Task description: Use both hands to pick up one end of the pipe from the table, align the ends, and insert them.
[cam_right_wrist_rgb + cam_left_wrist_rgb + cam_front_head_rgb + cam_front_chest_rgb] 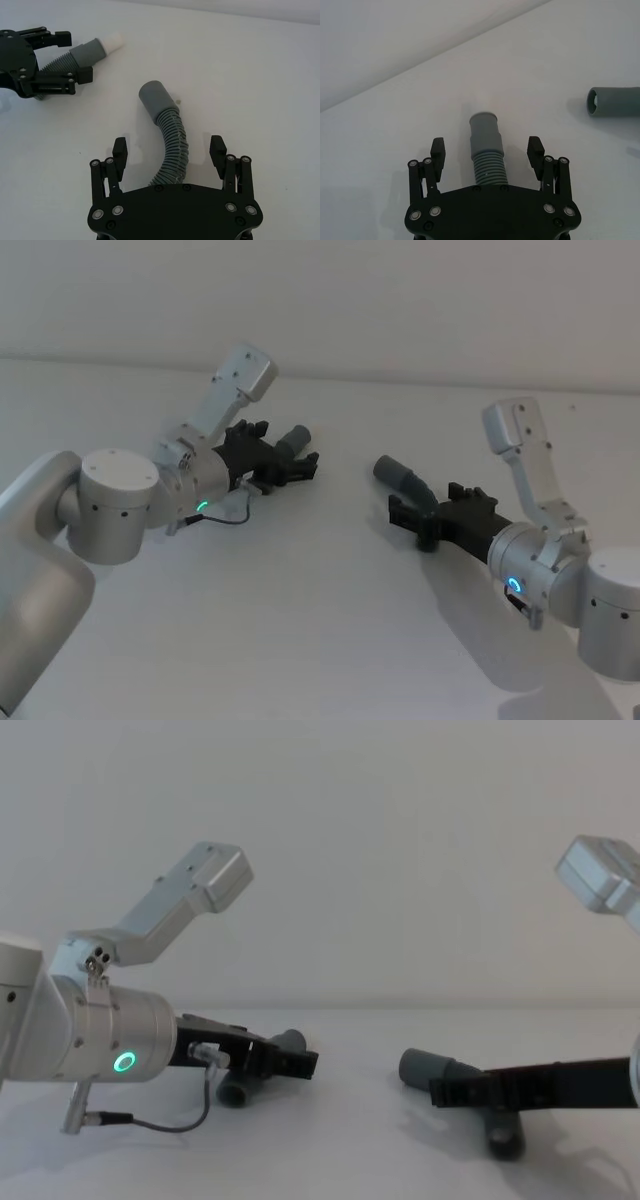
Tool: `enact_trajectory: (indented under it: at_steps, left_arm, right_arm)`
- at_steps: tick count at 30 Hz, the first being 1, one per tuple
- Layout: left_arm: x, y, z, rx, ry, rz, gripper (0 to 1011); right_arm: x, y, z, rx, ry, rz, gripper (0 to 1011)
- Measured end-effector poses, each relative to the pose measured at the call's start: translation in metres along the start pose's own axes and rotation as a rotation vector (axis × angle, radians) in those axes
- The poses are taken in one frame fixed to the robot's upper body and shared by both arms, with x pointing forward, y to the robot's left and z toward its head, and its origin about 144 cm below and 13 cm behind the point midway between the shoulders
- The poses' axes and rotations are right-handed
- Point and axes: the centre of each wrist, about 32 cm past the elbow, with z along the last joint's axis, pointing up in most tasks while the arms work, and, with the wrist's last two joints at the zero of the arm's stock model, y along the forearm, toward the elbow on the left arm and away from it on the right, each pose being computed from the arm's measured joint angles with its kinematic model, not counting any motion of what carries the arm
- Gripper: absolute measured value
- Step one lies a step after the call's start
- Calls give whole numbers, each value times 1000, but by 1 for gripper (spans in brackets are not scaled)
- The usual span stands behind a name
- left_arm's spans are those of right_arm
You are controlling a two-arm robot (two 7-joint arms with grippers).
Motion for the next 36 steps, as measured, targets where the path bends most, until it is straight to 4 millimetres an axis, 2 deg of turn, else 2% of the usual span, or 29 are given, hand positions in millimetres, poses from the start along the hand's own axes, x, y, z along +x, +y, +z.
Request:
enact_trajectory:
  at_steps: [36]
  left_arm:
    - [0, 3, 0, 14, -2, 1, 1000]
  right_arm:
    - [-2, 6, -3, -5, -7, 9, 1004]
